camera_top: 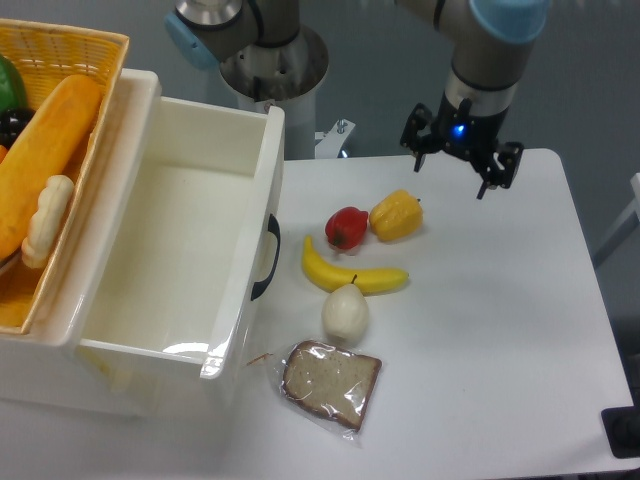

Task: Pick up the pear
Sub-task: 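Move the open gripper down toward the fruit group, then lower the gripper over the pale pear beside the banana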

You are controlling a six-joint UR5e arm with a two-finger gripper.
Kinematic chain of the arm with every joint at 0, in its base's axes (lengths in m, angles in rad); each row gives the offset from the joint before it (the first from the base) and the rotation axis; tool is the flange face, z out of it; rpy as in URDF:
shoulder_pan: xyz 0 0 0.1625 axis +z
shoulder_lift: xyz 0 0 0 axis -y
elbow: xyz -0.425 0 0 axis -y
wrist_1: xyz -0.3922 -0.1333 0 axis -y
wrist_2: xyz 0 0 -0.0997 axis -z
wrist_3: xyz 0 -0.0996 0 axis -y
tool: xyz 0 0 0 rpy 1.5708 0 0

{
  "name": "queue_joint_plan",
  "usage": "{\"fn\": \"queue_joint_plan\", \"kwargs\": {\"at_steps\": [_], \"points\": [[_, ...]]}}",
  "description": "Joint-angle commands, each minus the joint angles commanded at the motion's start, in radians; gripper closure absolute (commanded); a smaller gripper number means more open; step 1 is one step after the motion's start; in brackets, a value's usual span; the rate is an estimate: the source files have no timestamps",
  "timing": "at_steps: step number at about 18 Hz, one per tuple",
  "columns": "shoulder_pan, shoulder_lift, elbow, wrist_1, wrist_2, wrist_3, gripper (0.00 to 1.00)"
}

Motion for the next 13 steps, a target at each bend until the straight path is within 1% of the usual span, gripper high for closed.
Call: {"fn": "queue_joint_plan", "kwargs": {"at_steps": [2,4,7,10,13], "points": [[-0.018,-0.018,0.000,0.000,-0.026,-0.097,0.00],[-0.038,-0.041,-0.002,0.002,-0.029,-0.181,0.00],[-0.067,-0.078,-0.003,0.006,-0.029,-0.342,0.00],[-0.100,-0.112,-0.017,0.067,-0.038,-0.436,0.00],[-0.127,-0.155,-0.017,0.100,-0.049,-0.462,0.00]]}}
